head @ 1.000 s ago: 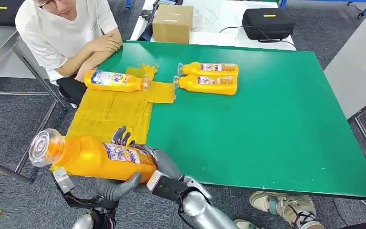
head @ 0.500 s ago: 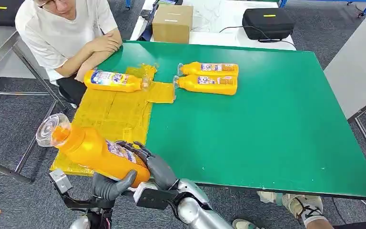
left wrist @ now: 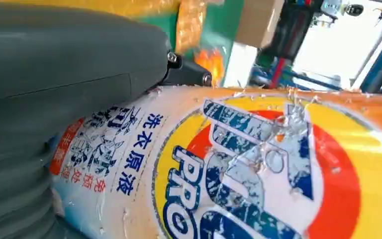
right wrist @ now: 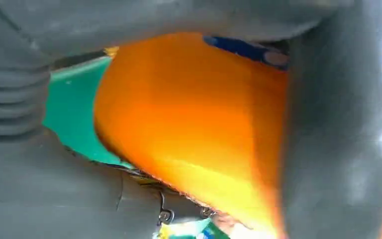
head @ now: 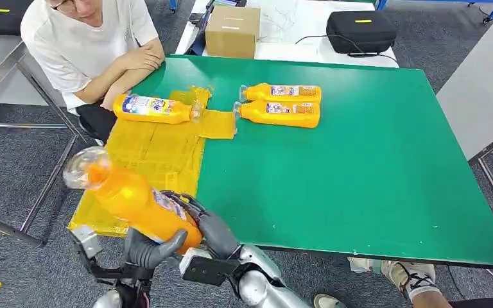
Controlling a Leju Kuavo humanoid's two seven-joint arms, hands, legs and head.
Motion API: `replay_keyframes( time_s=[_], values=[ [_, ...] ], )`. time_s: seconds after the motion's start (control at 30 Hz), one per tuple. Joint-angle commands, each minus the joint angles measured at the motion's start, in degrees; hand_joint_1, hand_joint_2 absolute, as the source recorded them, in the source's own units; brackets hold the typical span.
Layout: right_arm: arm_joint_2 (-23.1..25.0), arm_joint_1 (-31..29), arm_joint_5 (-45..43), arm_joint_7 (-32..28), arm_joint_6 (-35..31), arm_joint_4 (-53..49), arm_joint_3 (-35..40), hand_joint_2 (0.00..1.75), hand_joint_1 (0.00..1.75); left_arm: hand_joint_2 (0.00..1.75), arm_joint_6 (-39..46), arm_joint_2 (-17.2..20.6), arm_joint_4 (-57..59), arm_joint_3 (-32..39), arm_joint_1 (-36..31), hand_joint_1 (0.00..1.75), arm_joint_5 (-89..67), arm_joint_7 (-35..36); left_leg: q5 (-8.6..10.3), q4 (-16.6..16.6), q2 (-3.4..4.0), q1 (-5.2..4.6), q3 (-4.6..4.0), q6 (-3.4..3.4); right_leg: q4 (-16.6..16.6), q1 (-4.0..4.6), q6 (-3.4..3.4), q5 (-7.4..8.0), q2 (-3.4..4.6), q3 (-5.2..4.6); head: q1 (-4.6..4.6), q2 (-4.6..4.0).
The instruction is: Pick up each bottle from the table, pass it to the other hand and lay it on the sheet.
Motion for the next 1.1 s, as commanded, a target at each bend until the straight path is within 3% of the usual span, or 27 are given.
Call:
replay_keyframes(
  time_s=[0.03, 0.33, 0.47, 0.57, 0.63, 0.8, 0.87, 1.1],
  values=[
    [-1.68, 1.15, 0.91, 1.38, 0.46, -0.42, 1.73, 0.00, 0.00, 1.75, 14.78, 5.43, 11.28, 4.77, -12.44, 1.75, -29.66, -0.05, 0.00, -0.11, -0.11, 0.09, 0.26, -0.13, -0.10, 0.10, -0.14, -0.03, -0.10, 0.31, 0.02, 0.00],
    [0.54, -2.02, -0.71, -0.88, 0.76, 4.89, 1.97, 0.00, 0.00, 1.75, 9.69, 5.55, 28.08, 11.66, -26.21, 1.75, -27.18, -0.30, 0.08, -0.05, -0.20, 0.13, 0.26, -0.18, 0.00, 0.13, -0.19, -0.03, -0.18, 0.32, -0.02, 0.00],
    [0.30, -2.91, -1.49, -1.68, 2.15, 4.40, 3.17, 0.00, 0.00, 1.75, 24.94, 10.53, 36.25, 6.43, -29.73, 1.75, -47.25, 0.99, 0.10, -0.08, -0.09, 0.10, 0.28, -0.15, -0.02, 0.09, -0.13, 0.00, -0.07, 0.34, 0.00, 0.00],
    [-0.02, -2.78, -1.68, -1.45, 2.78, 3.47, 3.52, 0.00, 0.00, 1.75, 24.78, 10.50, 37.63, 7.91, -29.99, 1.75, -47.58, -0.58, 0.06, -0.09, 0.01, 0.11, 0.34, -0.17, -0.01, 0.09, -0.16, -0.02, 0.03, 0.38, 0.02, 0.00],
    [-0.36, -2.97, -2.06, -1.85, 3.72, 2.66, 4.21, 0.00, 0.00, 1.75, 28.96, 13.06, 40.33, 5.24, -30.65, 1.75, -55.91, 1.22, 0.09, -0.04, -0.03, 0.08, 0.18, -0.13, 0.03, 0.06, -0.11, 0.00, -0.01, 0.22, 0.02, 0.00],
    [-1.15, -2.58, -3.45, -1.69, 5.53, -0.63, 5.00, 0.00, 0.00, 1.75, 24.35, 16.06, 53.33, 7.25, -36.52, 1.75, -59.78, 3.94, 0.10, -0.03, 0.01, 0.10, 0.18, -0.16, 0.03, 0.08, -0.14, 0.02, 0.03, 0.19, 0.00, 0.00],
    [-1.41, -2.34, -3.71, -1.50, 6.41, -1.22, 5.12, 0.00, 0.00, 1.75, 23.56, 17.48, 54.81, 4.05, -37.70, 1.75, -66.75, 7.75, 0.12, -0.01, 0.00, 0.10, 0.09, -0.14, 0.05, 0.09, -0.12, 0.03, 0.01, 0.11, 0.00, 0.00],
    [-1.46, -2.10, -3.56, -1.47, 6.81, -1.67, 5.09, 0.00, 0.00, 1.75, 18.74, 18.21, 54.26, 2.45, -38.46, 1.75, -69.91, 9.76, 0.12, -0.02, 0.00, 0.09, 0.11, -0.15, 0.06, 0.07, -0.10, 0.00, -0.04, 0.13, 0.00, 0.00]
  ],
)
